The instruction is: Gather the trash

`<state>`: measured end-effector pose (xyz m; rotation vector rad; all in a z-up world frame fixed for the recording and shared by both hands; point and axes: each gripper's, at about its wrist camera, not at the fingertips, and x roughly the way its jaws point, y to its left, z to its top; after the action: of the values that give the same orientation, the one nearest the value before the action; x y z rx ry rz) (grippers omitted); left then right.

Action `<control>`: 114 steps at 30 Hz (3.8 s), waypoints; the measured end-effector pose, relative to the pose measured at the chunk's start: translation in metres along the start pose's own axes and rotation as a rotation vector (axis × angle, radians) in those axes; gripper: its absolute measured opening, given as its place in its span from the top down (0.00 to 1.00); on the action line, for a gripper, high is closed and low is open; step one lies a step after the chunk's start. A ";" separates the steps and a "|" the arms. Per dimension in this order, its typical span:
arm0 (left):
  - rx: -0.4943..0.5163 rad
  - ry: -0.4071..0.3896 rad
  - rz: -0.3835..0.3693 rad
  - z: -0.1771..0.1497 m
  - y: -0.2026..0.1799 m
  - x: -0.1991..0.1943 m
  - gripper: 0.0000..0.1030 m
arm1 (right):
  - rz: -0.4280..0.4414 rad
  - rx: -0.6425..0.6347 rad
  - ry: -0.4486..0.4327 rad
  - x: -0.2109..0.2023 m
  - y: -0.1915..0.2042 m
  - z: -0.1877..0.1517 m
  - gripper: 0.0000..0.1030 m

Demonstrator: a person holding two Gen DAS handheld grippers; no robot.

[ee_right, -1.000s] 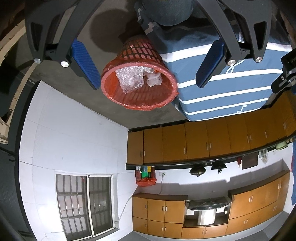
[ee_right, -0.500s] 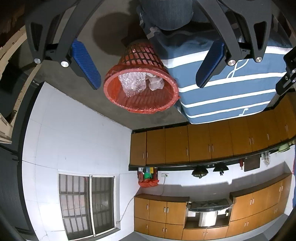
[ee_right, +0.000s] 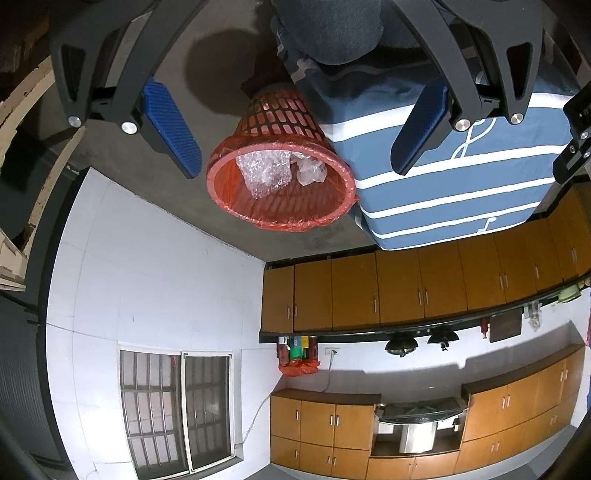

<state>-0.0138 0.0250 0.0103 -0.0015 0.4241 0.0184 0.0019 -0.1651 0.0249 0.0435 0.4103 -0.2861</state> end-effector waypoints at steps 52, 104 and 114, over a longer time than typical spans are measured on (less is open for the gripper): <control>-0.004 0.003 -0.029 -0.003 -0.005 0.005 0.04 | 0.009 0.009 0.009 0.001 0.000 -0.001 0.02; -0.003 0.024 -0.027 -0.005 -0.006 0.011 0.04 | 0.012 0.008 0.017 0.003 0.002 -0.002 0.02; -0.001 0.028 -0.028 -0.007 -0.006 0.012 0.04 | 0.012 0.008 0.018 0.003 0.002 -0.002 0.02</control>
<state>-0.0055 0.0193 -0.0006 -0.0090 0.4520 -0.0090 0.0043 -0.1637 0.0220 0.0563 0.4268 -0.2757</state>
